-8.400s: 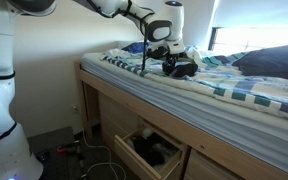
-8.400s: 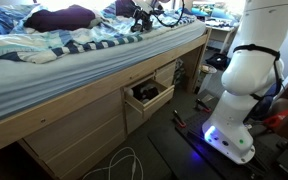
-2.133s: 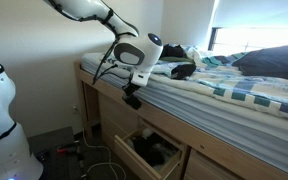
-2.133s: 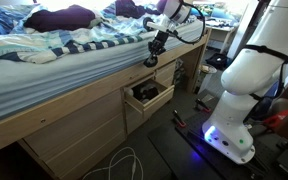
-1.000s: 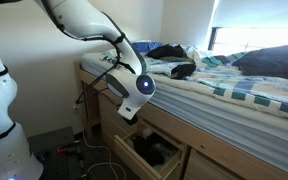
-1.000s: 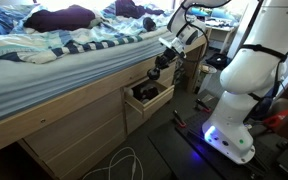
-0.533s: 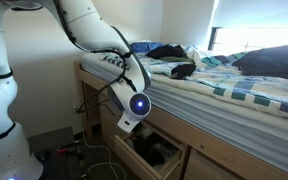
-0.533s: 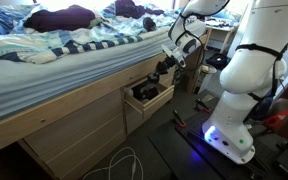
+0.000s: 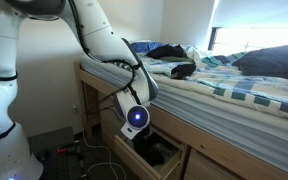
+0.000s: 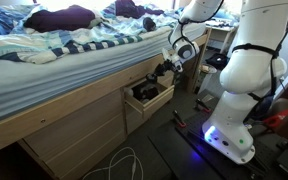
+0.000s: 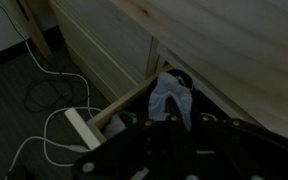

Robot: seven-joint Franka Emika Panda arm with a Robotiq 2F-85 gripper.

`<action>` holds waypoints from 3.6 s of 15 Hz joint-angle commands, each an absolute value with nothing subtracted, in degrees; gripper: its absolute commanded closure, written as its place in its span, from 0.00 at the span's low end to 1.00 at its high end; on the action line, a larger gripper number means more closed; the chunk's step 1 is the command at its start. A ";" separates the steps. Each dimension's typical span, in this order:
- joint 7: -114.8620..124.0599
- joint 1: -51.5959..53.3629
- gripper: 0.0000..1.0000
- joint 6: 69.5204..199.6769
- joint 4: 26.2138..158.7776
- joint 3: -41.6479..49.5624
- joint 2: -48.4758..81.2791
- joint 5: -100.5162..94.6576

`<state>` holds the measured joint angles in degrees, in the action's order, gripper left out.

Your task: Put the socks one at a time in the open drawer

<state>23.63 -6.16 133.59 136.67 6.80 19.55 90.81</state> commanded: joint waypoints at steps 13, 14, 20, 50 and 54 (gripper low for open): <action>22.41 -5.14 0.56 139.35 131.00 6.70 25.89 104.36; 22.29 -5.14 0.49 139.36 131.04 6.71 25.77 104.68; 21.88 -4.79 0.06 138.51 133.30 7.07 22.84 99.49; 53.34 -6.61 0.00 118.33 133.61 5.10 -18.05 48.68; 54.67 -7.50 0.00 113.27 123.87 5.92 -13.45 48.90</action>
